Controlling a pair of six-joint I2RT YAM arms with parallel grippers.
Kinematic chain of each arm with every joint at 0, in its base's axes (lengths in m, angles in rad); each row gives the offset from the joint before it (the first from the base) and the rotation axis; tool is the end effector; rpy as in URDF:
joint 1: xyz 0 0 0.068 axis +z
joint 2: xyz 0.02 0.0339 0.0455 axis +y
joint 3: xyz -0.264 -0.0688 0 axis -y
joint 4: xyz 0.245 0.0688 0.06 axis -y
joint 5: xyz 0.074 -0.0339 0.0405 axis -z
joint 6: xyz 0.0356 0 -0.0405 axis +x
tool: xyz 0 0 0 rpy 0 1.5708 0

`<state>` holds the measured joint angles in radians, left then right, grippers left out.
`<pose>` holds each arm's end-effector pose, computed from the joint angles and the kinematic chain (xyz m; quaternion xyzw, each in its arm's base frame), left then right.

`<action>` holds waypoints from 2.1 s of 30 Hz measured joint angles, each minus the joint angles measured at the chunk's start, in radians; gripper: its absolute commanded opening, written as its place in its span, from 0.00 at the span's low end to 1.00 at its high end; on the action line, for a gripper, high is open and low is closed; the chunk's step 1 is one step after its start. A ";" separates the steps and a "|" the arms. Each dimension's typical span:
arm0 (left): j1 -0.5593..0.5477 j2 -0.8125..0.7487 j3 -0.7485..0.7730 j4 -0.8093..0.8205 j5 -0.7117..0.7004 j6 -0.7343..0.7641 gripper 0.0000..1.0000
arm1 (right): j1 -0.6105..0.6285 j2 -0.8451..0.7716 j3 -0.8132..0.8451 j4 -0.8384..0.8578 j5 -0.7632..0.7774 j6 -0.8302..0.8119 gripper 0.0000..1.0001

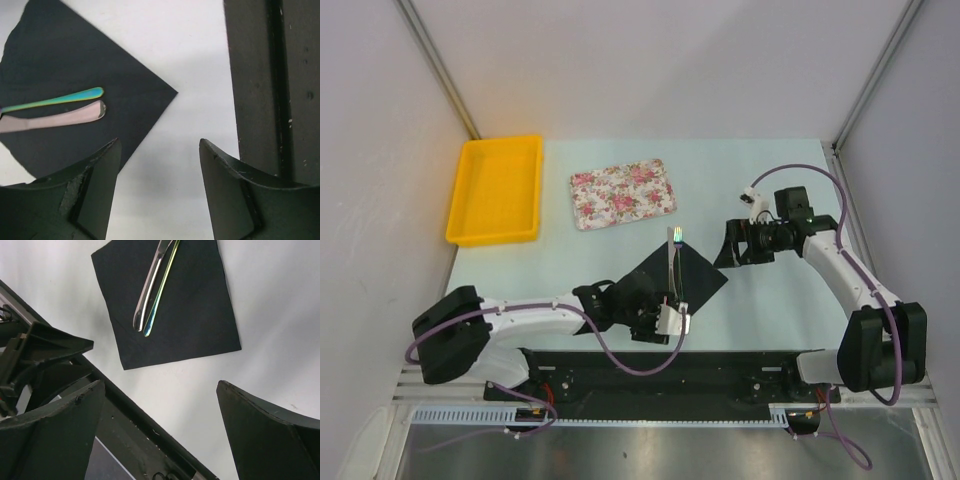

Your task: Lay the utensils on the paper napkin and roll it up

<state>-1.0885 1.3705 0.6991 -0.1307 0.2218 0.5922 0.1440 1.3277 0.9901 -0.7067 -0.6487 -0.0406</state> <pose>0.1193 -0.2448 0.1886 0.7140 0.5838 -0.1910 0.3360 0.2532 0.0584 0.2567 -0.1669 0.9037 0.3200 0.2304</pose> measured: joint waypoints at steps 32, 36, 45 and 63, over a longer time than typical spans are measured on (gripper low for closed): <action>-0.122 0.214 -0.103 0.411 -0.096 0.280 0.22 | -0.061 0.002 0.003 0.002 -0.005 0.007 1.00; -0.125 0.217 -0.103 0.406 -0.096 0.270 0.11 | -0.062 0.002 0.003 0.002 -0.005 0.007 1.00; -0.127 0.212 -0.102 0.388 -0.095 0.222 0.00 | -0.063 0.002 0.003 0.003 -0.005 0.007 1.00; -0.111 0.135 -0.043 0.268 -0.052 0.080 0.00 | -0.063 0.002 0.003 0.009 -0.003 0.008 1.00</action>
<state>-1.1995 1.5051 0.6559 0.1375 0.1696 0.6720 0.0807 1.3296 0.9932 -0.6979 -0.6521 -0.0330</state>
